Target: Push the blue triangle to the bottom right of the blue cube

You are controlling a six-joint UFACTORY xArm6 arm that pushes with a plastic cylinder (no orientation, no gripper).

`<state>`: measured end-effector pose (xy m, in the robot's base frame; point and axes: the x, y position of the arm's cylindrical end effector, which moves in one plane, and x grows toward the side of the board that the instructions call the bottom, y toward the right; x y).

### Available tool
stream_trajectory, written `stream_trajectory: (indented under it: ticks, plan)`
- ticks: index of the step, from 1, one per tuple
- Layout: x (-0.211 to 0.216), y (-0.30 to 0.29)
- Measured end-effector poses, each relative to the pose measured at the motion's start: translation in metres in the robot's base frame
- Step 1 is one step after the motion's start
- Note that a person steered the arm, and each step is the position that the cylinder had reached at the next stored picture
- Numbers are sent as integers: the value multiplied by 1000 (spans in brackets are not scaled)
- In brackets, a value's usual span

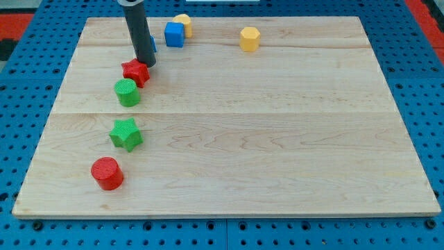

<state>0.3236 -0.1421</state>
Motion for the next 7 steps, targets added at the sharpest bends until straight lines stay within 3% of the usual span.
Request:
stream_trajectory:
  ticks: [2,4,7]
  plan:
    - [-2,-8]
    - [-15,-85]
    - [-64,-79]
